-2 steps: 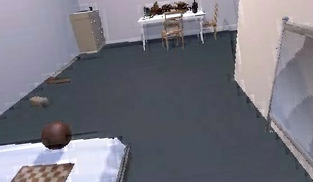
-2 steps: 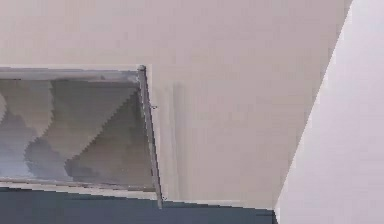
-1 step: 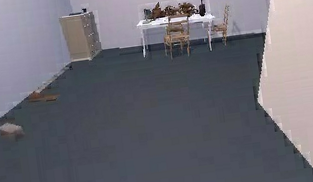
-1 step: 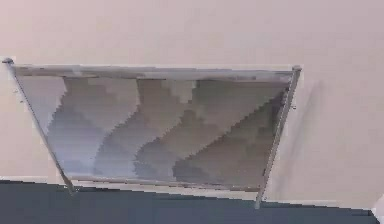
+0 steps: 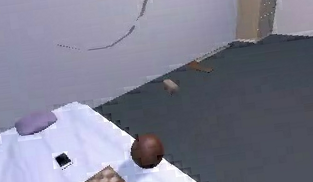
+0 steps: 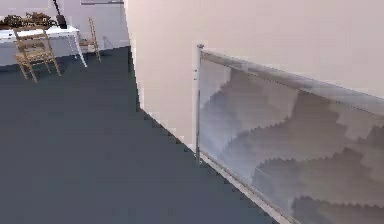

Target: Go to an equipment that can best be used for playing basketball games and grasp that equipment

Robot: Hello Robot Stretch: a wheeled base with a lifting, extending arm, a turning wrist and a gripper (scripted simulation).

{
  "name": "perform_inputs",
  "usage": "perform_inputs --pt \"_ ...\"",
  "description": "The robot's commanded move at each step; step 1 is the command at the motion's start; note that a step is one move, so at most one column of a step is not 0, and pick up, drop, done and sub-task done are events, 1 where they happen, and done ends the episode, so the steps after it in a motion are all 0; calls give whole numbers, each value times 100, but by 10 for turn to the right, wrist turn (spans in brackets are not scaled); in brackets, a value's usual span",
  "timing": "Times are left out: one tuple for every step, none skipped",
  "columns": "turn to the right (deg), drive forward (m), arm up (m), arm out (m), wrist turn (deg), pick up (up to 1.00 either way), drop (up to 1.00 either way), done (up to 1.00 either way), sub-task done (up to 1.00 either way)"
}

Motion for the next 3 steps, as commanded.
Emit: perform_inputs --pt "-450 0 0 0 0 0 0 0 0" --pt "-450 0 0 0 0 0 0 0 0" --pt "450 0 0 0 0 0 0 0 0"
